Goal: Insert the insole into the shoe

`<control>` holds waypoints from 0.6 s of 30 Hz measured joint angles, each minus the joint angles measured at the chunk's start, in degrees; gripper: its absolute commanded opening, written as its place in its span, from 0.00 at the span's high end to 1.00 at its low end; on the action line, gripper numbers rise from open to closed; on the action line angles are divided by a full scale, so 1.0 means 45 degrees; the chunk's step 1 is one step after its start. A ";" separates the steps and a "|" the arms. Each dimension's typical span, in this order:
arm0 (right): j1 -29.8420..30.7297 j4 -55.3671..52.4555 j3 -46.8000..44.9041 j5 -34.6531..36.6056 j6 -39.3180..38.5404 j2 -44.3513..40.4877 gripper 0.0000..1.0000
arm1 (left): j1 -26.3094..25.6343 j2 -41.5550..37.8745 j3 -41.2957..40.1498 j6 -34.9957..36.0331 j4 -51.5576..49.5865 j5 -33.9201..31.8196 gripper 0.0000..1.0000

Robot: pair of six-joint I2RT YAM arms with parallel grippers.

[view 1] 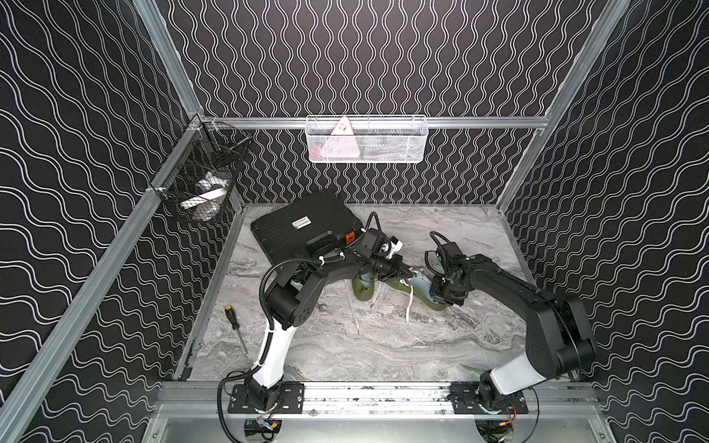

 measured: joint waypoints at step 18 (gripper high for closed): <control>-0.0291 -0.0233 0.0588 -0.0359 -0.0554 0.0578 0.81 | 0.0000 -0.0019 -0.0180 0.0000 0.0058 0.0034 1.00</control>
